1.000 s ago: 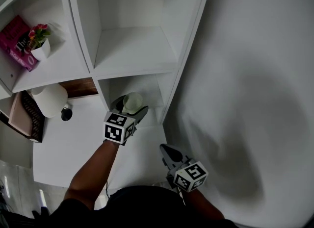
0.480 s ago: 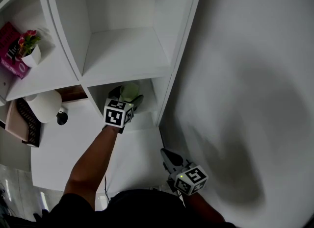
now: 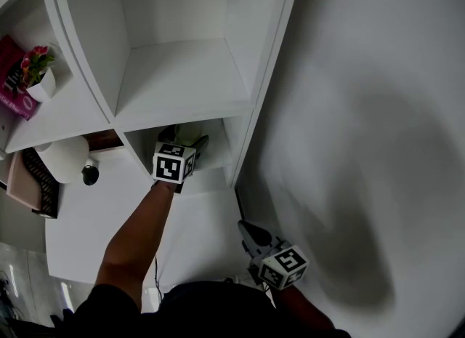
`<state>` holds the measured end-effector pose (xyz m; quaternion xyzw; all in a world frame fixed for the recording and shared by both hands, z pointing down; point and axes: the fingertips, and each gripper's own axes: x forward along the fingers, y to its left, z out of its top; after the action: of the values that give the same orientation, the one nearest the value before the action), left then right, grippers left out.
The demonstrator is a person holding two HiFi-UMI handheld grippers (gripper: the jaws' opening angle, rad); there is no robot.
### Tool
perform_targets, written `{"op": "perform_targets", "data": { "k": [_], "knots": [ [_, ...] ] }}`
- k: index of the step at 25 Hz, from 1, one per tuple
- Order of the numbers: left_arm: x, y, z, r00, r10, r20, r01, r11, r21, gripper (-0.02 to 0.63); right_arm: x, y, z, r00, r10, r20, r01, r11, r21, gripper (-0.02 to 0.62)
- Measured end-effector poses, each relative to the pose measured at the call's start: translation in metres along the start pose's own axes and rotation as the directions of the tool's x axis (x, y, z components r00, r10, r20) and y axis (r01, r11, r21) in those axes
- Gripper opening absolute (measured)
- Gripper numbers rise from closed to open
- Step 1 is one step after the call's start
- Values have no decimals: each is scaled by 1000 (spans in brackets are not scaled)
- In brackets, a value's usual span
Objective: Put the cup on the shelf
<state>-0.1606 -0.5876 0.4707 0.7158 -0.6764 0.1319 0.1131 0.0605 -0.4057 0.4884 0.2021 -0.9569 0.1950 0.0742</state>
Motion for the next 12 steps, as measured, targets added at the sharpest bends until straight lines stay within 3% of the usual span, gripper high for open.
{"op": "perform_targets", "data": {
  "k": [12],
  "knots": [
    [-11,-1,2,1000,2,13,-2,1000,-1,398,-3,2,2,1000,1,3,-1,1000,-3,5]
  ]
}}
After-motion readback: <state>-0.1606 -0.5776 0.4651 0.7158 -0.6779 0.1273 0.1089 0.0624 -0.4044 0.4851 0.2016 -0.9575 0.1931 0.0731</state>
